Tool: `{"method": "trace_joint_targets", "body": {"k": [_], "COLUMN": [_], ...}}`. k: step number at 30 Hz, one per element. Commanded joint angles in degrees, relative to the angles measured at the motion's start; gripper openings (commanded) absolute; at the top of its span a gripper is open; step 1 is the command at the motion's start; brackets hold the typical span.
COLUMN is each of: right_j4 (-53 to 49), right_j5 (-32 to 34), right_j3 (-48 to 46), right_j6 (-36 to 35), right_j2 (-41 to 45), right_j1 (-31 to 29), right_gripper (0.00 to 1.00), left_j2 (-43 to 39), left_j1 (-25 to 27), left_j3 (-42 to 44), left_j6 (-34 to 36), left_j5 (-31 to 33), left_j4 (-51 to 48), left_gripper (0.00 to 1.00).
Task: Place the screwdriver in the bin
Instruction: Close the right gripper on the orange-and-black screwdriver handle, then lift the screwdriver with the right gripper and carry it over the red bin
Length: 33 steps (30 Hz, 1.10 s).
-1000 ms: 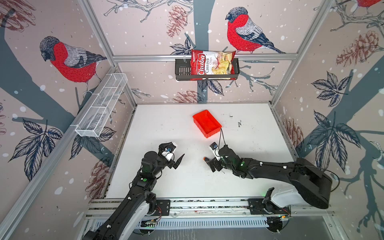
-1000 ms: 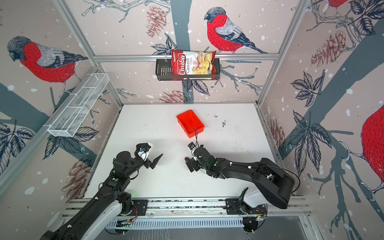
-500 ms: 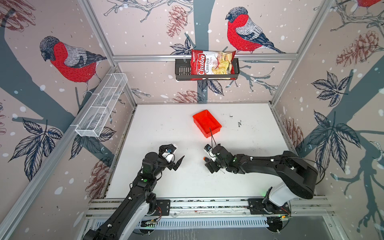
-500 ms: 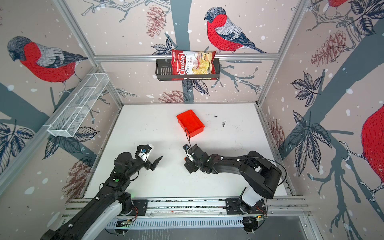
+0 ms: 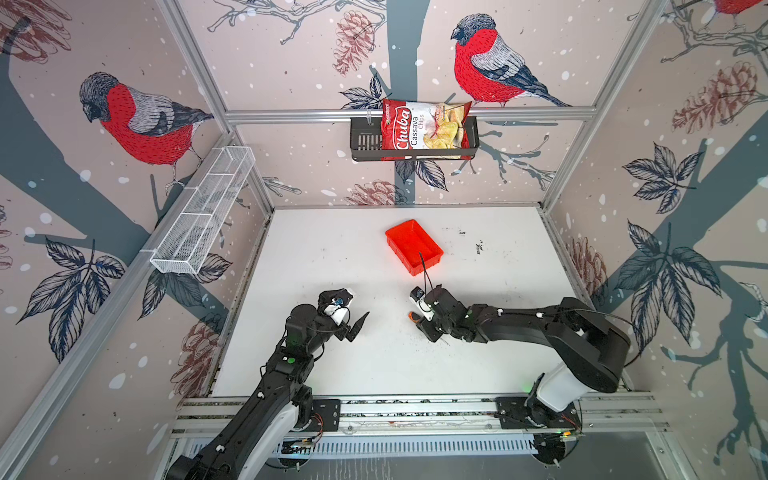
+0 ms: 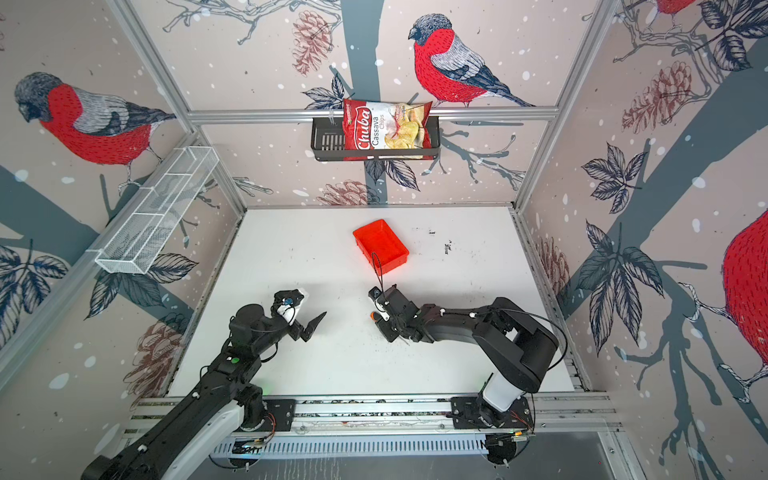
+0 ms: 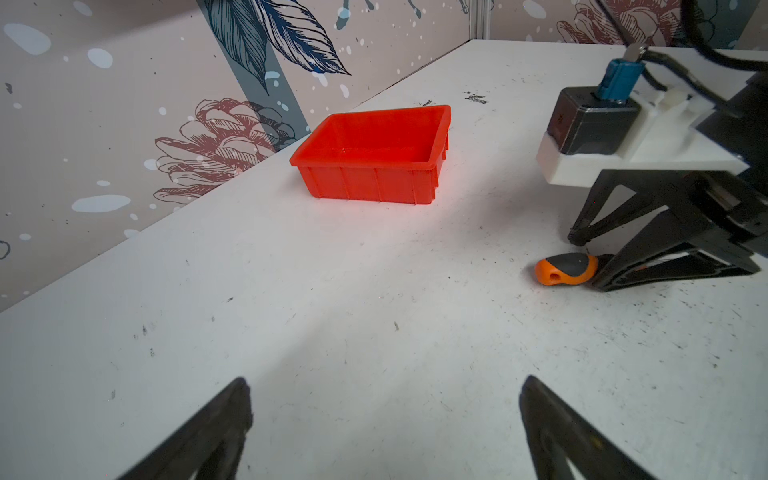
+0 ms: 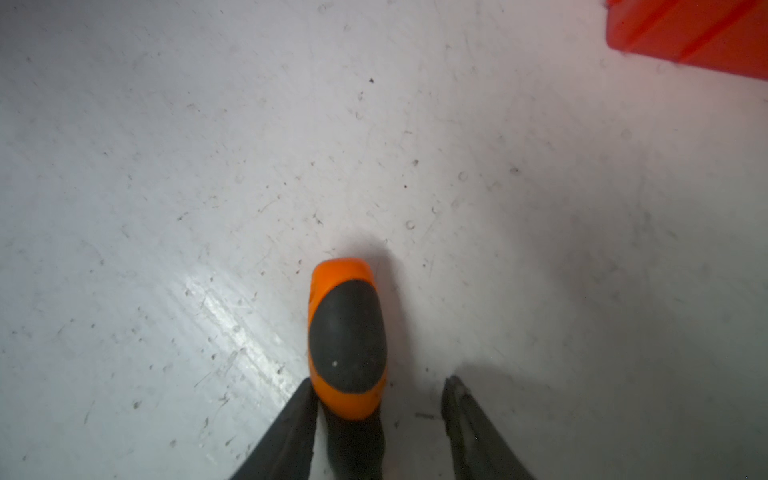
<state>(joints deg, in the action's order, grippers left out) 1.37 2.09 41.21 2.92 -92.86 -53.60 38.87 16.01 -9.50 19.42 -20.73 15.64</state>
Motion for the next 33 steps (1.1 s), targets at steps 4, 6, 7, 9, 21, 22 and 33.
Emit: {"method": "trace_joint_targets", "body": {"k": [4, 6, 7, 9, 21, 22, 33], "right_j4": [-0.75, -0.97, -1.08, -1.11, -0.27, -0.22, 1.36], "right_j5": [-0.73, -0.70, -0.80, -0.73, 0.27, 0.33, 0.85], "right_j3": [0.71, 0.89, 1.02, 1.11, 0.54, 0.58, 1.38], "right_j6": [-0.19, -0.11, -0.11, -0.11, 0.51, 0.59, 2.14], "right_j2": [-0.54, -0.71, -0.86, -0.99, -0.31, -0.28, 2.84], "right_j1": [0.01, 0.10, 0.08, 0.09, 0.08, 0.08, 1.21], "right_gripper": [0.36, 0.33, 0.32, 0.30, 0.15, 0.15, 0.13], "left_j2": [0.07, 0.22, 0.22, 0.09, 0.15, 0.30, 0.48], "left_j1": [-0.01, -0.01, -0.01, -0.01, 0.06, 0.00, 0.06], "left_j3": [0.16, 0.11, 0.17, 0.10, -0.21, -0.21, -2.08], "left_j6": [0.02, 0.05, 0.02, 0.01, -0.17, -0.14, -0.04], "left_j5": [0.56, 0.52, 0.54, 0.48, 0.53, 0.46, -0.06], "left_j4": [1.70, 1.68, 1.68, 1.51, 1.42, 1.42, 0.07], "left_gripper": [0.99, 0.99, 0.99, 0.99, 0.99, 0.99, 0.99]}}
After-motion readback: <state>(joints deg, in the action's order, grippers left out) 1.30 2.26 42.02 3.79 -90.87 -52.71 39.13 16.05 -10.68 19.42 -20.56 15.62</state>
